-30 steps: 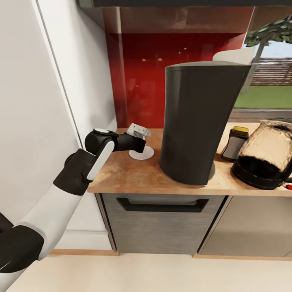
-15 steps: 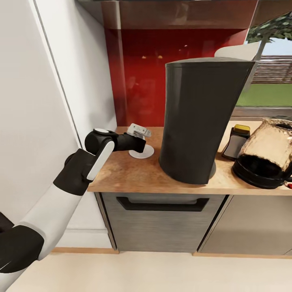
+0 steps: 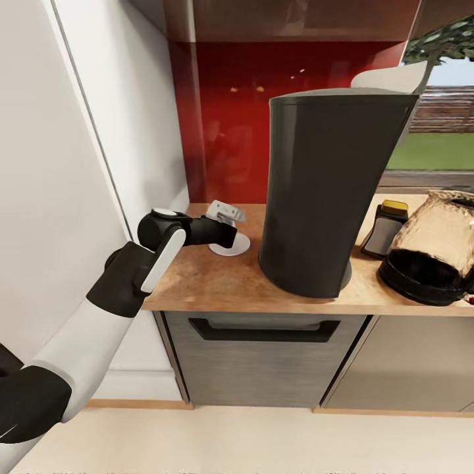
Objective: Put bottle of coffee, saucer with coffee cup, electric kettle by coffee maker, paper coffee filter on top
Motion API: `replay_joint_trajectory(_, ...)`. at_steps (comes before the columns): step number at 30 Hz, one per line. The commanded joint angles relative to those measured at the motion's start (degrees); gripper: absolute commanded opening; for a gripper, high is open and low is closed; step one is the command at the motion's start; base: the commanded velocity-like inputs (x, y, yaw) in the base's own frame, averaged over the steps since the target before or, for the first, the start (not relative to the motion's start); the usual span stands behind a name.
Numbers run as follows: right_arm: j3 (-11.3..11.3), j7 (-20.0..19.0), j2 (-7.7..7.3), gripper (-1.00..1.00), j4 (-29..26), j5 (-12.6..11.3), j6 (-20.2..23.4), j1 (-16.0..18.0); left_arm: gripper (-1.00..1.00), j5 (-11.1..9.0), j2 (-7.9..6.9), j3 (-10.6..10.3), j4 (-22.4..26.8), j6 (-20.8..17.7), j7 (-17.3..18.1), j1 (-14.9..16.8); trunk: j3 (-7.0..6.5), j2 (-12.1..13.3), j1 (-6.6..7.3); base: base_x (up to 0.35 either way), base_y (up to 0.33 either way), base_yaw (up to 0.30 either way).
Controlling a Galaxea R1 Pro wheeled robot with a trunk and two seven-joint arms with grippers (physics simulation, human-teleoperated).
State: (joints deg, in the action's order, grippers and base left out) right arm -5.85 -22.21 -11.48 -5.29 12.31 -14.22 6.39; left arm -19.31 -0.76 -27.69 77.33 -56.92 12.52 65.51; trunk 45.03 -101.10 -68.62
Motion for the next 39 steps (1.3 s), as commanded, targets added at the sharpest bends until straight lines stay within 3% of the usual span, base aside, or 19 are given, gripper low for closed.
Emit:
replay_joint_trajectory(1, -0.43, 0.06, -0.03, 1.0, 0.01, 0.09, -0.29, 0.03, -1.0, 0.53, -0.03, -0.02, 0.03, -0.12, 0.5, 0.07, 0.13, -0.03, 0.01, 0.0, 0.0, 0.0)
replay_joint_trajectory(22, -0.44, 0.06, -0.03, 1.0, 0.01, 0.09, -0.29, 0.03, -1.0, 0.51, -0.02, -0.09, 0.1, -0.13, 0.53, 0.06, 1.91, -0.03, 0.01, 0.0, 0.0, 0.0)
replay_joint_trajectory(39, -0.41, 0.06, -0.03, 1.0, 0.01, 0.09, -0.29, 0.03, -1.0, 0.51, -0.03, -0.08, 0.07, -0.12, 0.55, 0.09, 2.07, -0.03, 0.01, 0.041, 0.0, 0.0)
